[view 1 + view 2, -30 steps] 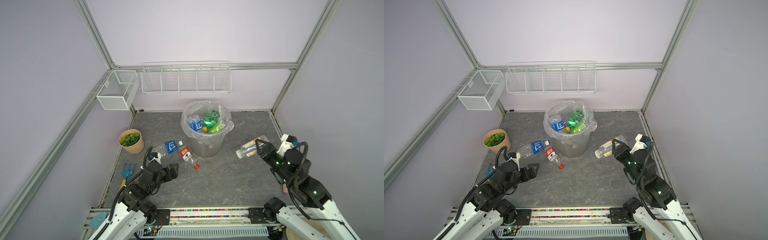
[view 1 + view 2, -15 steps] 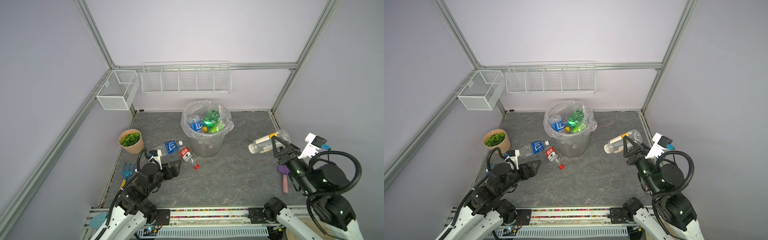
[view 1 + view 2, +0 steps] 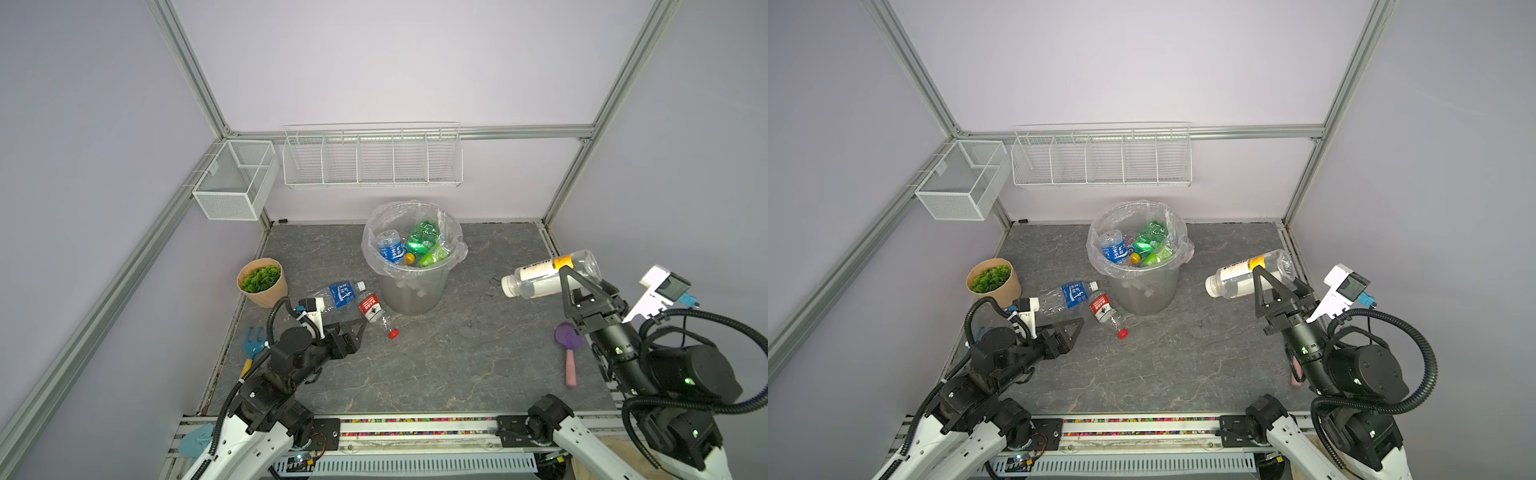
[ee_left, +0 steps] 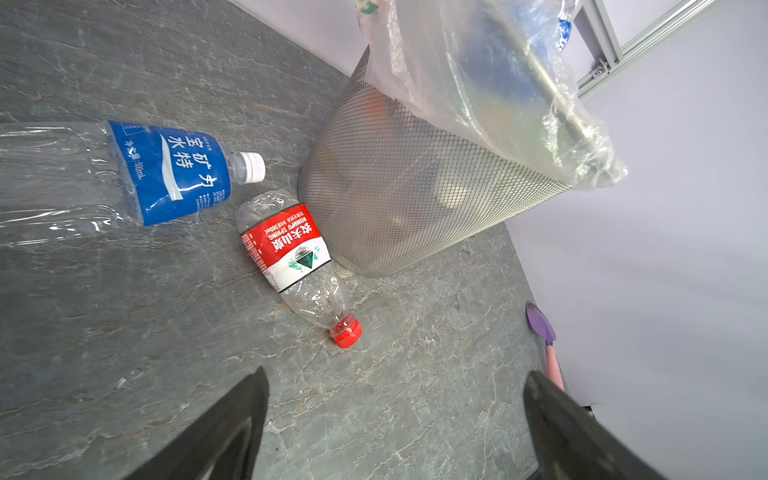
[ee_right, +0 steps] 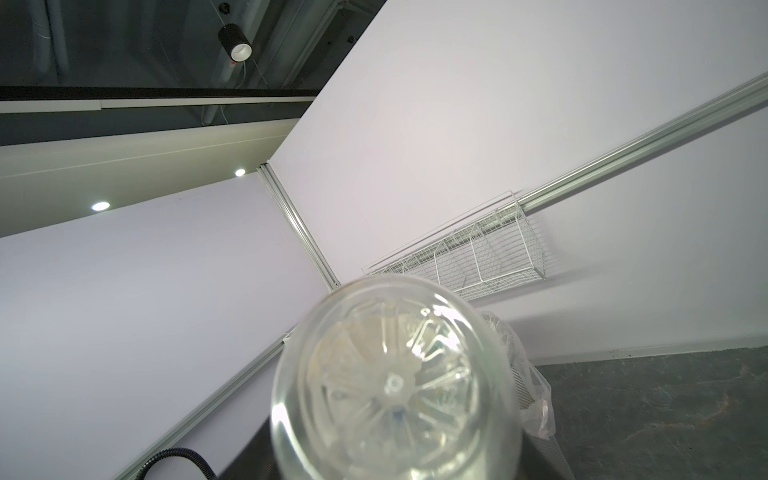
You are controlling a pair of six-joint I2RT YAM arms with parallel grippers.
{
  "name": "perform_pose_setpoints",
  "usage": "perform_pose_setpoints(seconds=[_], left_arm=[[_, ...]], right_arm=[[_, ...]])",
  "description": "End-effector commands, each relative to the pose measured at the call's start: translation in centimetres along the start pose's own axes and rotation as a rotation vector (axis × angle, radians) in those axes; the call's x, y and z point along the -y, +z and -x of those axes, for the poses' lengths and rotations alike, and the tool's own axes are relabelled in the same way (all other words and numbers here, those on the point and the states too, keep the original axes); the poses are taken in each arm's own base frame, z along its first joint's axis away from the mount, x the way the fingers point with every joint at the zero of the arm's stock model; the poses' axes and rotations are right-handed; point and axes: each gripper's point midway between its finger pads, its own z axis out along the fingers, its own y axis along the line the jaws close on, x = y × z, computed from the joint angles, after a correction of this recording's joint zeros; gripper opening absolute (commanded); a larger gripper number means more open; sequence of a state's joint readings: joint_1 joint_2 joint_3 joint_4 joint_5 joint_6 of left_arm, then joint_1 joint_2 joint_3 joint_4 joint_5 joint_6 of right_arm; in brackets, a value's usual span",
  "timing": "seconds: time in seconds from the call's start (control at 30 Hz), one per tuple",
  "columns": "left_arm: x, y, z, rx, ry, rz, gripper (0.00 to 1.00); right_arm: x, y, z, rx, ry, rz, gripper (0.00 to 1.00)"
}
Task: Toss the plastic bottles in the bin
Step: 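Lift the white-cap bottle with the right gripper and raise it high, then swing the bottle over the bin and open the right gripper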
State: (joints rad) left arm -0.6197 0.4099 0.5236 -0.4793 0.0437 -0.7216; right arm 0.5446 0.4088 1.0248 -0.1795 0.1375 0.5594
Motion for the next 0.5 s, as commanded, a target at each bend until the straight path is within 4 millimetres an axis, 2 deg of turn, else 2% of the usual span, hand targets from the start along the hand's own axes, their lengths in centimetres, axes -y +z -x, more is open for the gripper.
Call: perform_pose_setpoints(seconds=[0.0, 0.17, 0.27, 0.33, 0.47], left_arm=[[0.8, -0.5, 0.7, 0.024, 0.016, -0.032, 0.95], [0.9, -0.5, 0.8, 0.024, 0.015, -0.034, 0.95], [1.0, -0.6, 0.9, 0.027, 0.015, -0.037, 0.95], [1.1, -0.6, 1.0, 0.029, 0.014, -0.037, 0.95], [1.1, -0.6, 1.0, 0.028, 0.009, -0.034, 0.94]], right_arm=[[-2.6, -1.3, 3.5, 0.111, -0.013, 0.098, 0.16], [-3.4, -1.4, 4.6, 0.135, -0.02, 0.12, 0.16], [-3.7, -0.4, 4.6, 0.129, -0.026, 0.124, 0.17], [-3.7, 1.0, 4.4, 0.11, -0.042, 0.111, 0.18], [-4.2, 6.4, 2.5, 0.012, -0.058, 0.126, 0.2]])
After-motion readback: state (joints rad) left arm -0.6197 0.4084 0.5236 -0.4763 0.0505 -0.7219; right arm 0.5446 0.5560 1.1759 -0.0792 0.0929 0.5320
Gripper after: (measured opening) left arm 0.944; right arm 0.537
